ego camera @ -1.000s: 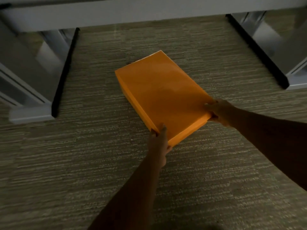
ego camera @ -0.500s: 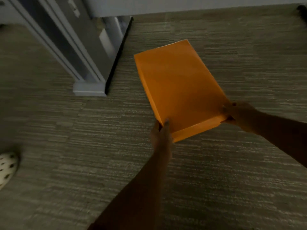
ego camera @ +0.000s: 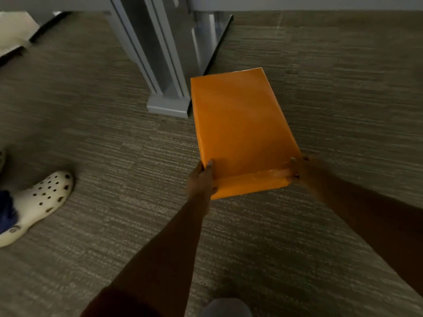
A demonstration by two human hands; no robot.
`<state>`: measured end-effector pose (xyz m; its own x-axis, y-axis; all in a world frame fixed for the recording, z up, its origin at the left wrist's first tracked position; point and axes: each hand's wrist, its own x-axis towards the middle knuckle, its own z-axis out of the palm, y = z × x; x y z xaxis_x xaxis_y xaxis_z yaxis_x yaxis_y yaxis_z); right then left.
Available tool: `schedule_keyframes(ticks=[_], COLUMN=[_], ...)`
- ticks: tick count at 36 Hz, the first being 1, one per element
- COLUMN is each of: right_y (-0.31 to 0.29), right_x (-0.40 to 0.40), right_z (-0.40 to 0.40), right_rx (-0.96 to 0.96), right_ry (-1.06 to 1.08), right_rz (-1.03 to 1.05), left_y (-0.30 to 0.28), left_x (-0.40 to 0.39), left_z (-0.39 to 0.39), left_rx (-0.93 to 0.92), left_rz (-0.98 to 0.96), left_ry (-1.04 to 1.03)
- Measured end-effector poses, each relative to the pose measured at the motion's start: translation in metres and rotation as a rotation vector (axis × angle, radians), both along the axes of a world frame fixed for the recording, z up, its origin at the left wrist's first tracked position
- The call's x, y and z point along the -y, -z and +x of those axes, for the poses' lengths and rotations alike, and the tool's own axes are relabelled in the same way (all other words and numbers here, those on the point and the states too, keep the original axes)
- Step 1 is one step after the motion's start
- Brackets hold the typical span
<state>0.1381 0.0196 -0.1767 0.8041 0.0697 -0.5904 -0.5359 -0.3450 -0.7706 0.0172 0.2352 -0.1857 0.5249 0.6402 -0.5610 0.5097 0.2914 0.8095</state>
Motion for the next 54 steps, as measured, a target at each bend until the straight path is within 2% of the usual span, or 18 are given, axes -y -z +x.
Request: schedule_keyframes(ticks=[10,15,19,24,31,36,40,46,50,54], right_y=[-0.012,-0.026,-0.036,-0.049,-0.073,-0.083,-0.083,-0.076,-0.066,-0.055], right_x=[-0.009,-0.010,-0.008,-0.008,-0.004,-0.001,-0.018,-0.066,-0.091,-0.089], right_z=[-0.020,-0.047,-0.070,-0.092,-0.116,-0.128,-0.129,-0.125,-0.108,-0.088], right_rx=[0.006,0.283,0.492,0.555,0.663,0.822,0.758,0.708,0.572,0.599], right_ry=[-0.050,-0.195,-0.397,-0.577,-0.685,-0.774,-0.756,-0.769,-0.601,-0.506], right_rz=[-0.009,-0.351,-0.461,-0.512,-0.560,-0.592,-0.622,-0.588,-0.430,-0.449], left_y=[-0.004,-0.014,-0.025,-0.045,-0.082,-0.096,-0.091,-0.082,-0.068,-0.046], left_x=[0.000,0.009,0.015,0.021,0.031,0.054,0.071,0.044,0.023,0.017], left_z=[-0.014,-0.027,-0.039,-0.056,-0.091,-0.100,-0.107,-0.106,-0.086,-0.072], left_rx=[-0.117,-0.150,-0.163,-0.140,-0.072,-0.182,-0.149,-0.150,-0.150,-0.176], left_rz=[0.076,0.011,0.119,0.231,0.437,0.600,0.664,0.672,0.635,0.528], left_ry=[0.164,0.250,0.172,0.269,0.448,0.451,0.561,0.558,0.496,0.477])
